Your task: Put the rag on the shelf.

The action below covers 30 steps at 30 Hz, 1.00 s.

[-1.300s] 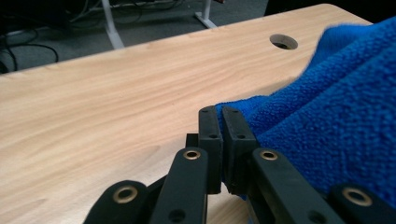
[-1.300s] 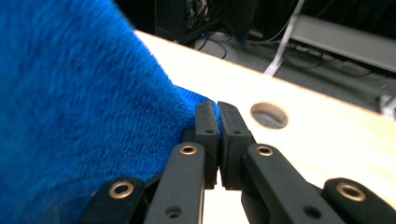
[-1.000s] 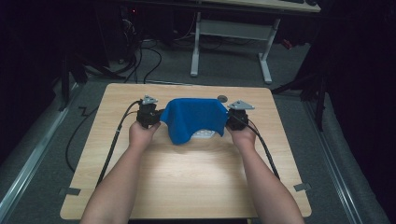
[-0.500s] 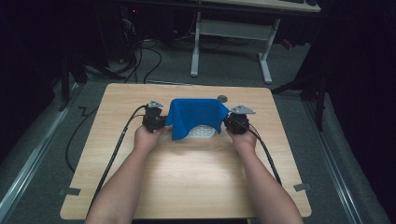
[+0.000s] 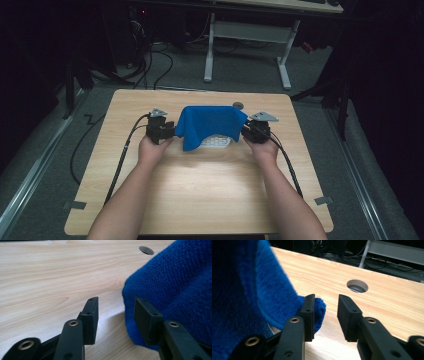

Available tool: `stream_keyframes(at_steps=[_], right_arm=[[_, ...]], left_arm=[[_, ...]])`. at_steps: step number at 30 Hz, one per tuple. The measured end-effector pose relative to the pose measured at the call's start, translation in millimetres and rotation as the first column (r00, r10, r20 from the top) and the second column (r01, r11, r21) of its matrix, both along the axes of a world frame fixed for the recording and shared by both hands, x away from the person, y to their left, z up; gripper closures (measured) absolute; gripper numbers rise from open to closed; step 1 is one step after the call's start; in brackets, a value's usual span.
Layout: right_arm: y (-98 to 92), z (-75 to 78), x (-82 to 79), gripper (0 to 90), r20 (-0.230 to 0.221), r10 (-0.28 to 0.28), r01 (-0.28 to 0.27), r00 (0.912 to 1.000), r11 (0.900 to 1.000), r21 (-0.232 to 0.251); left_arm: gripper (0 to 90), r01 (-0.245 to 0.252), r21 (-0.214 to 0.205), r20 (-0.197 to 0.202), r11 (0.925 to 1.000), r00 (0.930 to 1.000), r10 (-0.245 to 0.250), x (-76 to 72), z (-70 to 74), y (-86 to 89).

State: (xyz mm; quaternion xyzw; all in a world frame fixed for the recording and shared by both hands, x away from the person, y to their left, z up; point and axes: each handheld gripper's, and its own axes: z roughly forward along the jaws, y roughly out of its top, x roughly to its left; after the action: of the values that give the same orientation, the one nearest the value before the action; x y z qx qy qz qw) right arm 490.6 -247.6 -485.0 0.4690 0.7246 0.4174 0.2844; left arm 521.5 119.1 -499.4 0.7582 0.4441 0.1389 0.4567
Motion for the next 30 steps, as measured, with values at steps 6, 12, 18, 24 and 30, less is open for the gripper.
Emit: stream_keyframes(at_steps=[6, 12, 18, 24, 30], right_arm=[[-4.1, 10.5, -4.3, 61.8, 0.019, -0.009, 0.008, 0.9998, 0.9999, 0.011], [-6.3, 22.1, -9.7, 57.2, 0.044, -0.01, 0.01, 0.999, 0.9999, -0.003], [-8.7, 28.0, -13.7, 53.9, 0.055, -0.007, 0.008, 0.9985, 0.9999, -0.01], [-12.1, 31.4, -17.9, 50.5, 0.058, -0.009, 0.01, 0.9983, 0.9998, -0.019], [-16.7, 34.9, -23.2, 48.1, 0.054, -0.017, 0.017, 0.9984, 0.9997, -0.015]], left_arm=[[49.7, -0.043, -0.003, 0.036, 0.9991, 0.9984, 0.043, -9.8, 11.0, 12.3], [46.4, -0.052, 0.023, 0.068, 0.9984, 0.9964, 0.051, -19.2, 21.7, 18.1], [45.7, -0.063, 0.013, 0.079, 0.9979, 0.995, 0.061, -27.2, 28.9, 22.9], [45.1, -0.064, 0.014, 0.095, 0.9978, 0.9935, 0.063, -35.7, 33.0, 24.8], [45.1, -0.067, 0.004, 0.096, 0.9978, 0.9932, 0.066, -45.6, 31.9, 29.5]])
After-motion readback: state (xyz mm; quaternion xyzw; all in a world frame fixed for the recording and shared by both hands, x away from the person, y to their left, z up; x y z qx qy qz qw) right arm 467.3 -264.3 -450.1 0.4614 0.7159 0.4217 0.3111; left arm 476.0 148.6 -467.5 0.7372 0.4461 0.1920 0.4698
